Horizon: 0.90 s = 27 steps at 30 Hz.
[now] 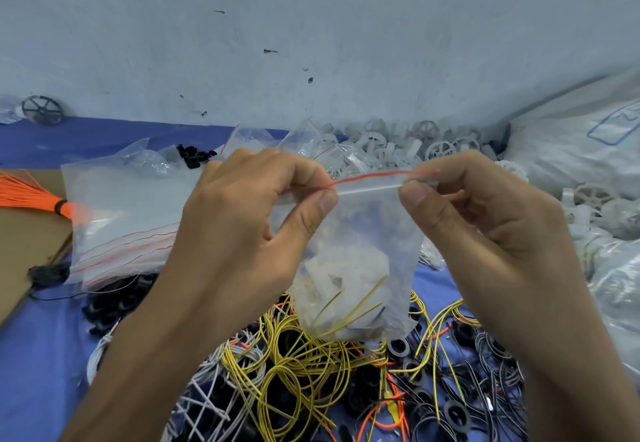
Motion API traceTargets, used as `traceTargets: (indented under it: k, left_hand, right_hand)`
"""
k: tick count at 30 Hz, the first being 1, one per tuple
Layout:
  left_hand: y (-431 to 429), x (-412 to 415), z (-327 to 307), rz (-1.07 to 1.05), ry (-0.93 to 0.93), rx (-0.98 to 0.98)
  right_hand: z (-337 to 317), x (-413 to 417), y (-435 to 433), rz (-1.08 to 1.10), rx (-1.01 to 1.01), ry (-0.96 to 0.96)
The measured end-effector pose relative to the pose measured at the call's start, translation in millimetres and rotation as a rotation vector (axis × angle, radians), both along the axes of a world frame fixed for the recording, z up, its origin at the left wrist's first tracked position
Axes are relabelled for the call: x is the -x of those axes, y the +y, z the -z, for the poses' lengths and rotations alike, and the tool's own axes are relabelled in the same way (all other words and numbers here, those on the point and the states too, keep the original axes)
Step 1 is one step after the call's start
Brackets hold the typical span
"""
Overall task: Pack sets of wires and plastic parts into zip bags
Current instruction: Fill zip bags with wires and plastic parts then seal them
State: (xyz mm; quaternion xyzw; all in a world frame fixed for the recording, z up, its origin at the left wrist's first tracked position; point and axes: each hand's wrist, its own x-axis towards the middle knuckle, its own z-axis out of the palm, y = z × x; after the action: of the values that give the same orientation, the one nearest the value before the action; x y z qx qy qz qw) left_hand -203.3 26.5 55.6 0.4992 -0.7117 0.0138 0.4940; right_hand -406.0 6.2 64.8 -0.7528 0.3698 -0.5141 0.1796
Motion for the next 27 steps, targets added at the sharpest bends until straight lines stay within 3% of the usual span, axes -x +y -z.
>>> traceTargets:
  k: [12,27]
  left_hand:
    - [-1.6,-9.4,-1.4,-0.003,0.043,-0.014]
    - [-8.0,-14.2,4.2,-0.039,-0.033,-0.047]
  right_hand:
    - [0.1,8.2,-5.0,0.053,-0.007,-0.033]
    - [-0.5,10.5,-7.5,0.069,0.010,-0.070]
